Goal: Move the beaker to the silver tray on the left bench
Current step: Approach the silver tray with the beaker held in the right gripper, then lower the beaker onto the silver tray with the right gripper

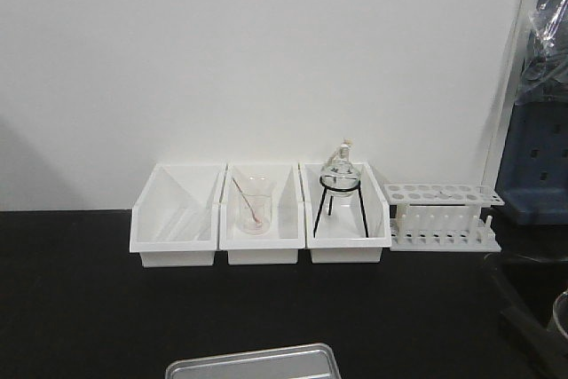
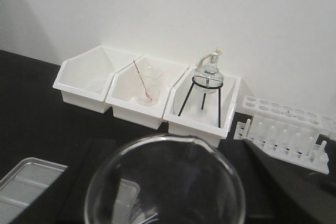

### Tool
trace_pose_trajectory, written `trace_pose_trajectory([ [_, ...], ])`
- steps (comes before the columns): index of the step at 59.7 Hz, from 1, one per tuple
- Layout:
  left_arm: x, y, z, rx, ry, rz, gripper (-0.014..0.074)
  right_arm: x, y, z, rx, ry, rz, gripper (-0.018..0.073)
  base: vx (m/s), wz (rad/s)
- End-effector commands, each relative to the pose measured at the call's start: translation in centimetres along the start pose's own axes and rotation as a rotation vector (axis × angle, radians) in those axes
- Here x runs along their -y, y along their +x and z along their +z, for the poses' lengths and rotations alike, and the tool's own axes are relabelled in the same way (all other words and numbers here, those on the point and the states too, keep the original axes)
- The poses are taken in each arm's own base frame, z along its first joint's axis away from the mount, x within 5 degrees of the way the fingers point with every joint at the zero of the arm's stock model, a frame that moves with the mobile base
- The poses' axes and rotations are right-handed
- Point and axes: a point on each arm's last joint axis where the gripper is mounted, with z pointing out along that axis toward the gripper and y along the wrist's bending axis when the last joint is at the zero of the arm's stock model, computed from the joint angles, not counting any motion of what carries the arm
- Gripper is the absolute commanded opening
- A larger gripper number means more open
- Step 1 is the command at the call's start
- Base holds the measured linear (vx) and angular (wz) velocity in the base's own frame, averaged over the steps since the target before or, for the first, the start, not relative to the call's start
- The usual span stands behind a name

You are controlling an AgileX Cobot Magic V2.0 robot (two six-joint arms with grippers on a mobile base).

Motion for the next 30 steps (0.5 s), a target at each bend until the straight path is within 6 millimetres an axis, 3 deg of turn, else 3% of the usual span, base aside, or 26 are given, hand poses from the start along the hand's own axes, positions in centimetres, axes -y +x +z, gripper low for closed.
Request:
trace_pose_trajectory([
  [1,0.1,-0.1,0.2,0.062,0.006,-0.003,0.0001,-0.4,-1.6,-0.2,0.089,-0.045,-0.027,-0.0011,0.00,0.00],
  [12,0.1,-0.1,0.2,0.062,0.006,-0.003,0.0001,-1.0,-2.2,-0.2,0.161,-0.111,-0.026,-0.0011,0.00,0.00],
  [16,0.1,-0.1,0.2,0.062,0.006,-0.003,0.0001,-1.4,-2.0,0.7,0.148,-0.140,-0.026,-0.0011,0.00,0.00],
  [25,0.1,-0.1,0.2,0.062,0.006,-0.003,0.0001,-2.5,0.0,5.6,0.038,-0.222,-0.015,-0.0011,0.00,-0.01],
  [30,0.1,-0.1,0.2,0.062,0.006,-0.003,0.0001,-3.6,1.5,8.9,0.055,-0.362,0.022,-0.0011,0.00,-0.01],
])
